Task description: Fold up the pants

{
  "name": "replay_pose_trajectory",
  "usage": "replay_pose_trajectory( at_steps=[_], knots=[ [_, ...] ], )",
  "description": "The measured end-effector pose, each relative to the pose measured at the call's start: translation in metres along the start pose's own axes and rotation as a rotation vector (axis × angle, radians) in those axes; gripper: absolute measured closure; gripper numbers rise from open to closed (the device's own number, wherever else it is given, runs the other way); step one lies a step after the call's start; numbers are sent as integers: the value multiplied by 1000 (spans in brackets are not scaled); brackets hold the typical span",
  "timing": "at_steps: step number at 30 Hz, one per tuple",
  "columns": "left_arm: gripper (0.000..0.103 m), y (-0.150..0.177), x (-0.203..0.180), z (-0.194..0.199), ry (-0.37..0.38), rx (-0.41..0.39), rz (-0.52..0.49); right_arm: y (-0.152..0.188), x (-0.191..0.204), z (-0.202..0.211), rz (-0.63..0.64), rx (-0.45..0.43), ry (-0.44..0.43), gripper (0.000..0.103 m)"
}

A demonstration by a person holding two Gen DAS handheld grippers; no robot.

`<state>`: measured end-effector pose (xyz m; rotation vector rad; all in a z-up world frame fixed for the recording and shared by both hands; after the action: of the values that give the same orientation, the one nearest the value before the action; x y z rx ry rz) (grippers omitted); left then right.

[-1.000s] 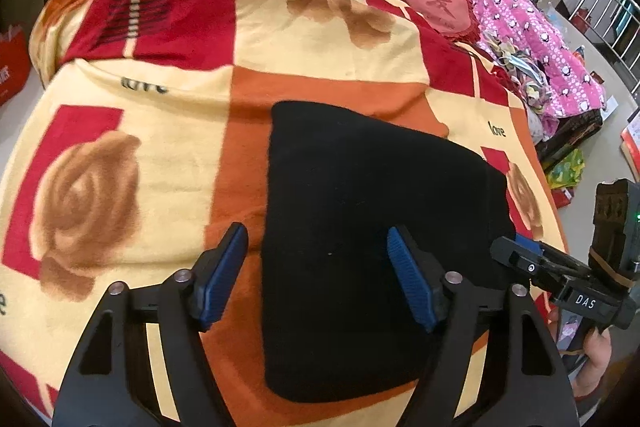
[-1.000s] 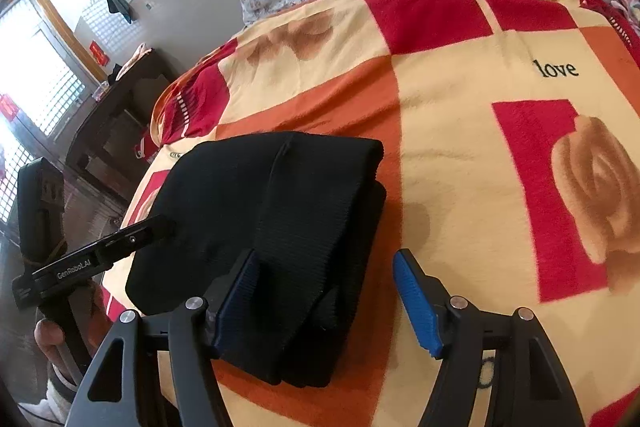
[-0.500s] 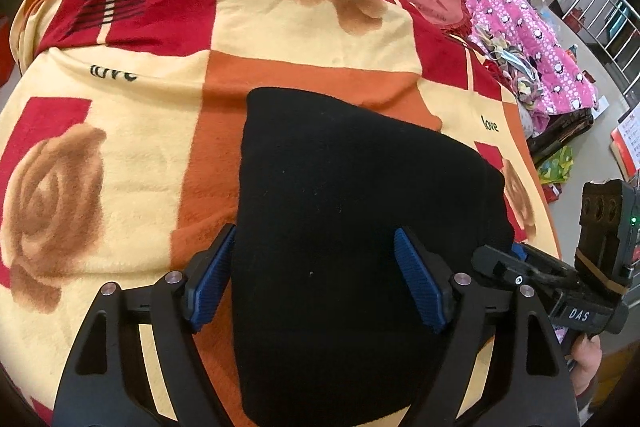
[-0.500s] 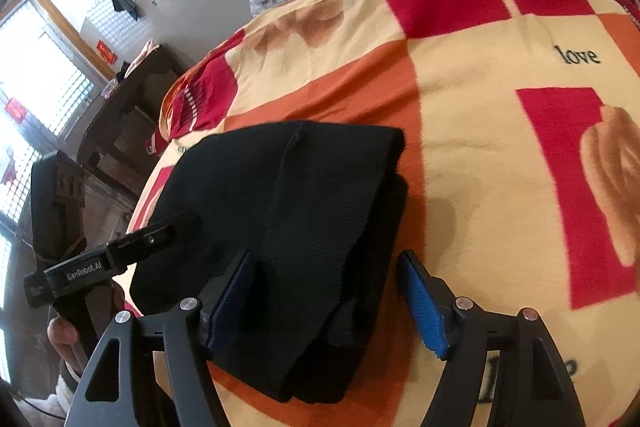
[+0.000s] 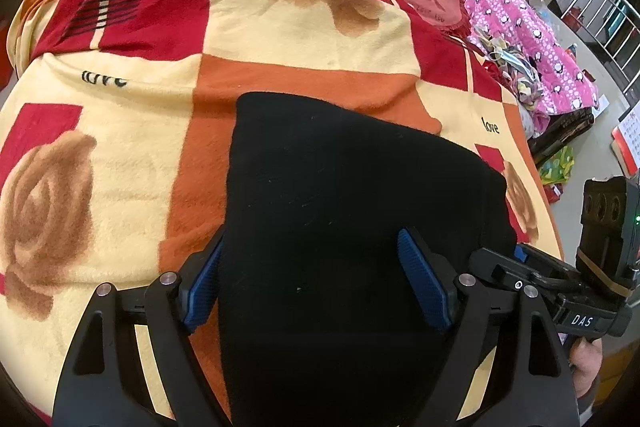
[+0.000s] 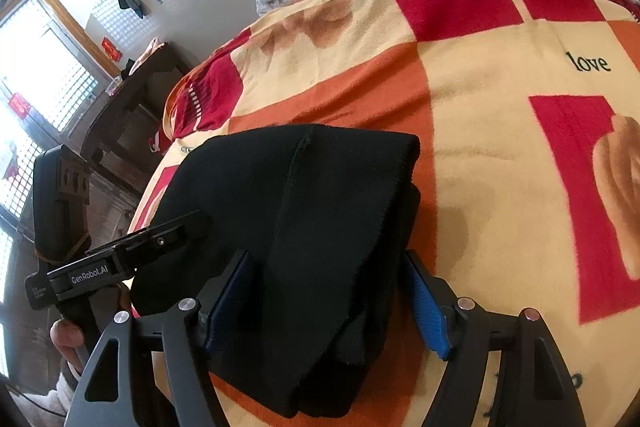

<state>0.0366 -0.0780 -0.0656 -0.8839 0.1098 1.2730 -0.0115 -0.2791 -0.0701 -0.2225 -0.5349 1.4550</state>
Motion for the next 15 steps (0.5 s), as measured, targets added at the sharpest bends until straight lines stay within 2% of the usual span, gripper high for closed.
replay_pose_trajectory(
  at_steps=[1,3,4,7,11,15],
  knots=[
    [21,0,0,0,1,-3,0,1,1,0,13,-6,2,31],
    [22,2,-2,1,-2,-12,-17,1,2,3,13,-28,5,39],
    [26,3,-4,2,1,-17,-28,1,2,6,8,-52,14,46],
    [42,3,-5,9,21,-38,-32,1,14,14,60,-93,62,54],
    [56,-6,-6,23,50,-59,-17,-11,23,30,95,-142,59,61],
    [56,-23,-19,38,20,-113,-84,-37,33,39,132,-194,74,62]
  ],
)
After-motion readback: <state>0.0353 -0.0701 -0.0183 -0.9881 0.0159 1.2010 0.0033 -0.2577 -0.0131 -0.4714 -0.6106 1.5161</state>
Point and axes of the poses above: each gripper's, at about its wrist camera, not at the fingertips, and z roughly against the way its jaws point, x to its left, y to its underside, the point moved 1 cm from there along -z, roughly the way its jaws point, and after that the axes turned 13 degrees about y, right-handed, at the moved point
